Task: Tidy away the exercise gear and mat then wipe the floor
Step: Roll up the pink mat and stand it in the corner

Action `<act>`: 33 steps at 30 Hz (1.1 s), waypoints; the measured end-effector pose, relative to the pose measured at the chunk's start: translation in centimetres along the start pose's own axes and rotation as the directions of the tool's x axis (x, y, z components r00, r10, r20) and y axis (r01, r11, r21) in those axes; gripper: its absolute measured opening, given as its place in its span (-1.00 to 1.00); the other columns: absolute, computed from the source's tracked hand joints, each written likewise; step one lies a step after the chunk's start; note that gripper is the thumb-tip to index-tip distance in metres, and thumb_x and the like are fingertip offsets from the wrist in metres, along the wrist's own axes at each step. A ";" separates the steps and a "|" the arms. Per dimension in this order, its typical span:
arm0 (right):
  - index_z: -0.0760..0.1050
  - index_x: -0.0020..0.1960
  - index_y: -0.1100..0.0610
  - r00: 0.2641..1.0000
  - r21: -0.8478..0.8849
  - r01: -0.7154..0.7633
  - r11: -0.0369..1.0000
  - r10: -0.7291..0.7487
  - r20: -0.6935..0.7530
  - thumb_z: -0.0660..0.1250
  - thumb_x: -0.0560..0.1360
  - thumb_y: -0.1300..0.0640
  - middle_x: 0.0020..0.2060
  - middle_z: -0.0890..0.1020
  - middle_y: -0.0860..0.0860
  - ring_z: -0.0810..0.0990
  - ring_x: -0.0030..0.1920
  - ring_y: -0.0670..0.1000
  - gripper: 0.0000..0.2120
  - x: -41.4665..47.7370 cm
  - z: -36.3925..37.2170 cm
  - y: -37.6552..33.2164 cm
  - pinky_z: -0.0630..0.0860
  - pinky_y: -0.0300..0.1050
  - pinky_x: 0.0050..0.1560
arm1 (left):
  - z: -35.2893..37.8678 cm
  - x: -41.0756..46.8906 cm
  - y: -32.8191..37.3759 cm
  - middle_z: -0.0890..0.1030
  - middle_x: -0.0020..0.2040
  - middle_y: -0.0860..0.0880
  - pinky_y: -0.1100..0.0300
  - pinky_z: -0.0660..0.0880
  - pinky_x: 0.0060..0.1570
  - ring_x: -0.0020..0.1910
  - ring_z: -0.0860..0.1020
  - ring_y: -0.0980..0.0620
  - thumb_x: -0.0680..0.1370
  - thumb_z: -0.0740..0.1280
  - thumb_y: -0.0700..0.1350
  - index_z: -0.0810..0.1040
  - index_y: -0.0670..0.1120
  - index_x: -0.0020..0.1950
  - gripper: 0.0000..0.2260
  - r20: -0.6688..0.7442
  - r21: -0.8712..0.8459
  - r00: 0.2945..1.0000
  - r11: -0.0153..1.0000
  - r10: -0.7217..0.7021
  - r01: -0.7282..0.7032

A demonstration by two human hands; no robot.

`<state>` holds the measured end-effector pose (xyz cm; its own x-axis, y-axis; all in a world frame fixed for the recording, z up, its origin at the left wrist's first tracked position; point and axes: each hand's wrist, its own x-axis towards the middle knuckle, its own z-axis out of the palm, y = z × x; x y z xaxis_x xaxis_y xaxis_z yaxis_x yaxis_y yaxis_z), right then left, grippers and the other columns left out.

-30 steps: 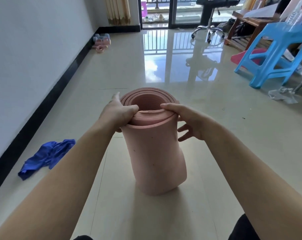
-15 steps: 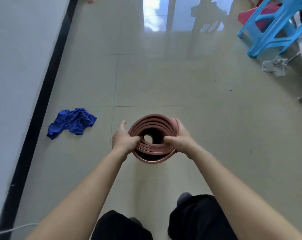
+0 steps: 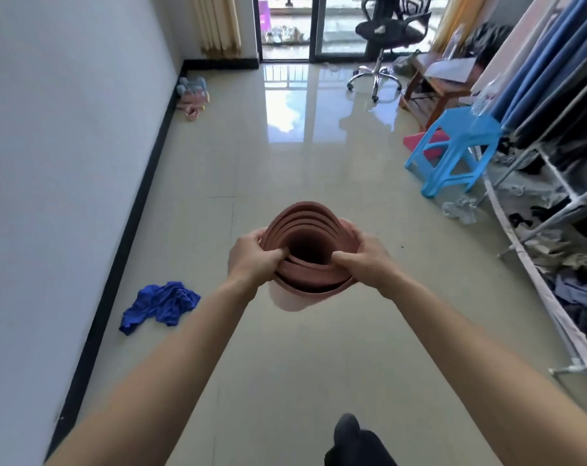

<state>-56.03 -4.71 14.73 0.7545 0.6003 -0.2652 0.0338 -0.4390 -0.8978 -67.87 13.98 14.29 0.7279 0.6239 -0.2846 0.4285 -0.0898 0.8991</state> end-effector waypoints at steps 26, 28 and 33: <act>0.33 0.47 -0.20 0.911 0.049 0.404 0.913 -0.407 0.072 0.32 0.30 0.13 0.14 0.65 -0.09 0.63 0.16 0.01 -0.25 48.8 -22.0 -15.7 0.58 0.14 0.19 | 6.7 42.5 27.8 0.71 0.02 -0.04 -0.11 0.59 0.12 0.05 0.67 -0.05 0.49 0.46 -0.17 0.61 -0.04 0.24 -0.69 -0.206 -0.109 0.897 0.902 0.391 -0.419; 0.33 0.48 -0.17 0.898 0.035 0.426 0.904 -0.427 0.101 0.32 0.32 0.16 0.14 0.65 -0.05 0.63 0.14 0.03 -0.26 54.5 -21.6 -17.1 0.60 0.12 0.16 | 5.9 47.8 28.3 0.71 0.01 -0.05 -0.10 0.59 0.12 0.04 0.67 -0.05 0.50 0.46 -0.18 0.61 -0.06 0.24 -0.69 -0.233 -0.120 0.894 0.901 0.382 -0.416; 0.38 0.45 -0.17 0.881 0.020 0.456 0.890 -0.454 0.134 0.32 0.35 0.23 0.05 0.67 -0.02 0.66 0.04 0.04 -0.30 69.9 -19.8 -21.4 0.64 0.03 0.05 | 2.8 63.2 29.7 0.71 0.00 -0.01 -0.10 0.59 0.12 0.04 0.67 -0.03 0.48 0.47 -0.15 0.62 -0.04 0.22 -0.69 -0.288 -0.128 0.883 0.898 0.371 -0.420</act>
<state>8.98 33.41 22.37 0.5616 0.8176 0.1269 0.3609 -0.1040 -0.9268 -7.66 48.51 22.04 0.6471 0.7412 0.1787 0.0108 -0.2433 0.9699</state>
